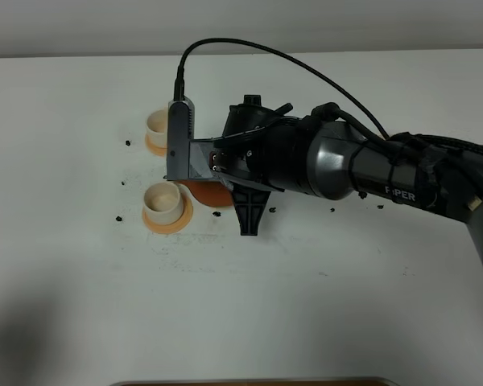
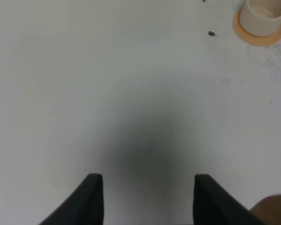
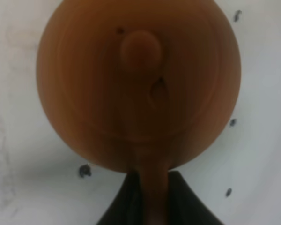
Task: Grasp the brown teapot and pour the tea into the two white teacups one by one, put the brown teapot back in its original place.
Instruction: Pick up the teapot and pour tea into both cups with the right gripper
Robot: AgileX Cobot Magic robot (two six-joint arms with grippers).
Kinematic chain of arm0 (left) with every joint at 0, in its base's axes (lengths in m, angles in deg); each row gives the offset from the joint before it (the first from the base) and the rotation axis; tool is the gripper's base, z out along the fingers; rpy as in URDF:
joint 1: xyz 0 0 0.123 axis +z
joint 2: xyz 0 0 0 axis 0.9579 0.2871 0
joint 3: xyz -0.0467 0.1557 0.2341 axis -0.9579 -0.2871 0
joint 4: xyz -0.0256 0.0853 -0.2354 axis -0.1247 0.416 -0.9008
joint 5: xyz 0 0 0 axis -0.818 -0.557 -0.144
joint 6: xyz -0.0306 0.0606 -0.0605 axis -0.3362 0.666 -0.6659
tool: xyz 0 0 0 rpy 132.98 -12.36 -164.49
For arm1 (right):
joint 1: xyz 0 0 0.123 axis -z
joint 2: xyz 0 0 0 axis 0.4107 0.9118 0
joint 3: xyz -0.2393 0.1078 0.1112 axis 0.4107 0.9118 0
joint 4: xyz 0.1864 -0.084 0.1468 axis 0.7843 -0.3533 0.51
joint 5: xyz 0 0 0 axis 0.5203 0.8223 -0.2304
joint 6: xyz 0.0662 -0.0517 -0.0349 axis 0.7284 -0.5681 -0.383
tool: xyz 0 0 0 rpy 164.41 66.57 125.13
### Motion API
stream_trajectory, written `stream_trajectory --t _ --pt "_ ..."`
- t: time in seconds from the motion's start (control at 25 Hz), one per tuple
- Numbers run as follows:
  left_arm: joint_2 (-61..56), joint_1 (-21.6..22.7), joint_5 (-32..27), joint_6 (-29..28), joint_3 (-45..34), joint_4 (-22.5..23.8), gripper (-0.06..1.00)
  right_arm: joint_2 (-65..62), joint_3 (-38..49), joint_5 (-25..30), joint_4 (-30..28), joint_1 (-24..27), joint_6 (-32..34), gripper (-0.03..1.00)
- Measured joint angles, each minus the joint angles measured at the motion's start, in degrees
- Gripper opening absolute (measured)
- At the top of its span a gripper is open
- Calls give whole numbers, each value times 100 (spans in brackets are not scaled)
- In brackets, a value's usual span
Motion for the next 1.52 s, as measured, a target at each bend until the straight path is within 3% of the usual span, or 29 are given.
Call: stream_trajectory --t 1.52 --pt "0 0 0 0 0 0 46 0 -59 304 -921 -388 -10 12"
